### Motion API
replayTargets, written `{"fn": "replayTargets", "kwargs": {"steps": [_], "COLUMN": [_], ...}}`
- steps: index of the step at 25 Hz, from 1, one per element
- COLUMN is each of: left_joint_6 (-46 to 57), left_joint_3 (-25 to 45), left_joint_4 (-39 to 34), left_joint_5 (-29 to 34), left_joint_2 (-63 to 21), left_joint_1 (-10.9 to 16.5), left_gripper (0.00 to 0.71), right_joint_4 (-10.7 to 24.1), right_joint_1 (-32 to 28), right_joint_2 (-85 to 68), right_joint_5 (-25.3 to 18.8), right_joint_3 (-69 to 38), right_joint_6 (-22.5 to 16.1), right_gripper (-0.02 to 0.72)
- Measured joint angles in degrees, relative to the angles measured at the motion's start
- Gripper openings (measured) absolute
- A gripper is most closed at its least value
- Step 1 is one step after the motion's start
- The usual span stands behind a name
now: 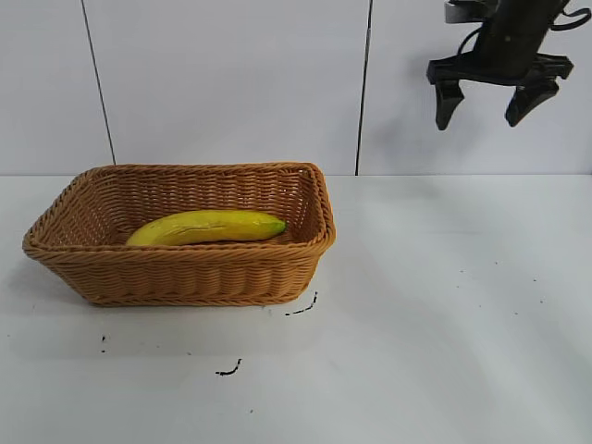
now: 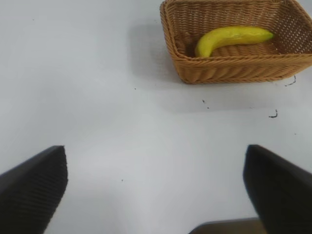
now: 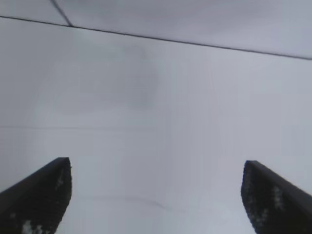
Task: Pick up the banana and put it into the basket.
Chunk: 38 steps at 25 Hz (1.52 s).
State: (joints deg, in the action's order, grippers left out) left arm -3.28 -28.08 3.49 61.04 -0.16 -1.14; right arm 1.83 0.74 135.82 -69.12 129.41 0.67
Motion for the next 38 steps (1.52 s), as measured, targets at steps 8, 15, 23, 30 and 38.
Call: {"fn": "replayTargets", "kwargs": {"steps": [8,15,23,30,38], "left_joint_6": [0.0,0.0,0.0,0.0,0.0], "left_joint_3": [0.0,0.0,0.0,0.0,0.0], "left_joint_4": [0.0,0.0,0.0,0.0,0.0], "left_joint_5": [0.0,0.0,0.0,0.0,0.0], "left_joint_2": [0.0,0.0,0.0,0.0,0.0], "left_joint_1": [0.0,0.0,0.0,0.0,0.0], "left_gripper": [0.695,0.695,0.695,0.695,0.695], "right_joint_4": [0.05,-1.83,-2.16,-1.83,-1.83], "right_joint_1": [-0.1,-0.1,-0.1,-0.1,-0.1], "right_joint_2": [-7.24,-23.67,-48.97,-72.37,-99.74], "right_joint_5": [-0.41,-0.37,-0.54,-0.65,6.26], "right_joint_3": [-10.64,-32.4,-57.43,-71.91,-87.67], "right_joint_6": [-0.99,-2.61,-2.61,-2.61,-1.73], "right_gripper": [0.677,0.677,0.677,0.677,0.677]}}
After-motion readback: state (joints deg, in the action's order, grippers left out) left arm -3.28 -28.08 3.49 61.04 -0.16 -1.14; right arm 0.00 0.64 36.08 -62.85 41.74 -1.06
